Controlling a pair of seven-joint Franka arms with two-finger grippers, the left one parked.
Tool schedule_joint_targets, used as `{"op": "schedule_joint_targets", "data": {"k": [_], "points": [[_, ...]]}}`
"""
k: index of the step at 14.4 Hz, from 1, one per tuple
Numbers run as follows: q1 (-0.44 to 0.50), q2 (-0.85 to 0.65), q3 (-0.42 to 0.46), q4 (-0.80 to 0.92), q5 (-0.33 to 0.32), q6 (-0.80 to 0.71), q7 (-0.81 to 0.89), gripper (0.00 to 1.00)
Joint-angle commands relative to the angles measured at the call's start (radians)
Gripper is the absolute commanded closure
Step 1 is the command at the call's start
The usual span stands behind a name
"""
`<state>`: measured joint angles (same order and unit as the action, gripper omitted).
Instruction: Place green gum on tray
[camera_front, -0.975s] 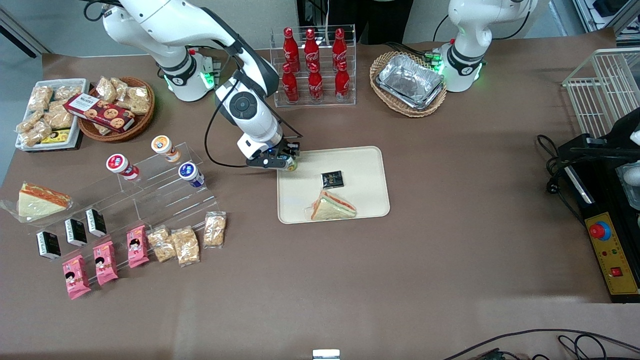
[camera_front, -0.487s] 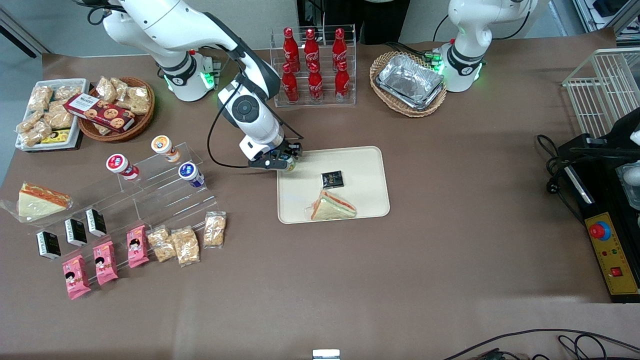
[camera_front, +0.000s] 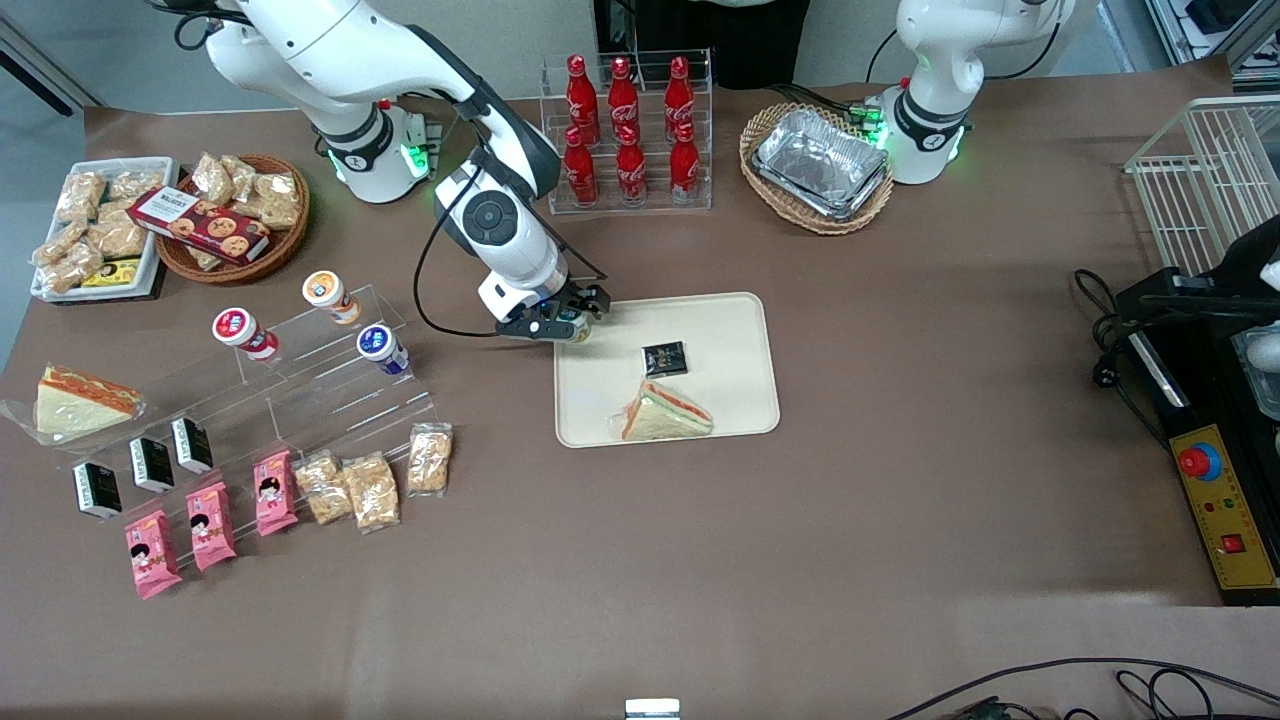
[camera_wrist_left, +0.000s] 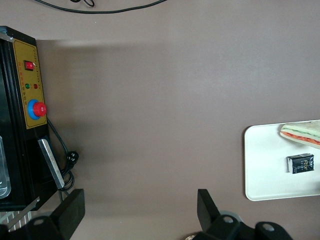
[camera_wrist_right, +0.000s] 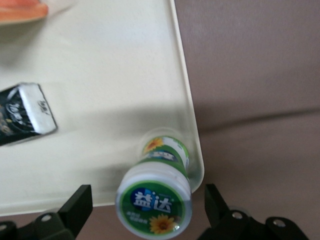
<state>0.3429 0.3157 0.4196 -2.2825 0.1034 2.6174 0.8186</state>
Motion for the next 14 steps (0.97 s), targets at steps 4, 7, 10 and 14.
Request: {"op": "schedule_joint_targets", "data": {"k": [4,7,10,14], "points": [[-0.113,-0.237,-0.007,0.114,-0.028,-0.343,-0.066,0.0],[-0.204,-0.277,-0.051,0.315,-0.027,-0.694,-0.238,0.0],[-0.318,-0.305,-0.111,0.431,-0.027,-0.871,-0.445,0.0],[-0.318,-0.366,-0.367,0.44,-0.027,-0.93,-0.772,0.0]]}}
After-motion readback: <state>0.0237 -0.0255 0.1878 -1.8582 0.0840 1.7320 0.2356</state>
